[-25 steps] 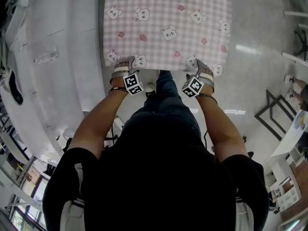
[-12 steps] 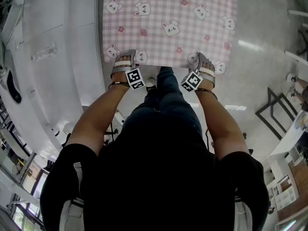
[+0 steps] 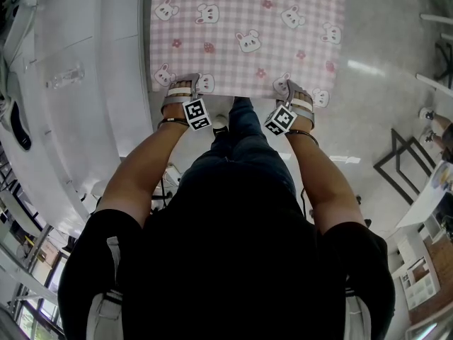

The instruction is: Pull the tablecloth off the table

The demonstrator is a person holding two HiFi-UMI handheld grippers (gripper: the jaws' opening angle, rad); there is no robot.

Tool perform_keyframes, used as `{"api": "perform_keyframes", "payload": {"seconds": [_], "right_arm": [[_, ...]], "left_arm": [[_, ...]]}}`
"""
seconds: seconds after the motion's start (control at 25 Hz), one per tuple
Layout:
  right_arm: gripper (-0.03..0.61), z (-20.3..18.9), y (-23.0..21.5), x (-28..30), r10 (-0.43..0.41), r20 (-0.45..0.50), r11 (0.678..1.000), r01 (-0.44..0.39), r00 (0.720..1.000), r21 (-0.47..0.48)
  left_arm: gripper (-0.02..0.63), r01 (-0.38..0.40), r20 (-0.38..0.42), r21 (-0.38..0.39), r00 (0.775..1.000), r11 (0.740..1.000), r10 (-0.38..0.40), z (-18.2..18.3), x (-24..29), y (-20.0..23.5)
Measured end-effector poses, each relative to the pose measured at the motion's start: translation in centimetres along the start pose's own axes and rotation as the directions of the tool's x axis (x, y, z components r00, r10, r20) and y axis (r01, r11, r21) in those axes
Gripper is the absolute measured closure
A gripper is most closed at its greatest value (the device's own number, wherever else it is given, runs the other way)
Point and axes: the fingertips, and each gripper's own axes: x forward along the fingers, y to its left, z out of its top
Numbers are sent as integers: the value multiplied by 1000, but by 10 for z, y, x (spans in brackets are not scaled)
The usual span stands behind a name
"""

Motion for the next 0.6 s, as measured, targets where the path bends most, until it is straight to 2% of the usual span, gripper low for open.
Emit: {"api": "perform_keyframes", "payload": {"seconds": [0.12, 0.48, 0.6], "right_arm": [[225, 2, -4, -4, -9, 5, 1000, 9, 1000, -10], [332, 5, -3, -24, -18, 8, 1000, 18, 1000, -24], [389, 4, -11, -28, -33, 10, 999, 34, 999, -20]], "left_arm": [[296, 6, 2, 8, 1000, 1000, -6, 0, -3, 2], [395, 38, 11, 16, 999, 999, -38, -3, -19, 0], [409, 41, 6, 2, 999, 999, -41, -3, -23, 5]]}}
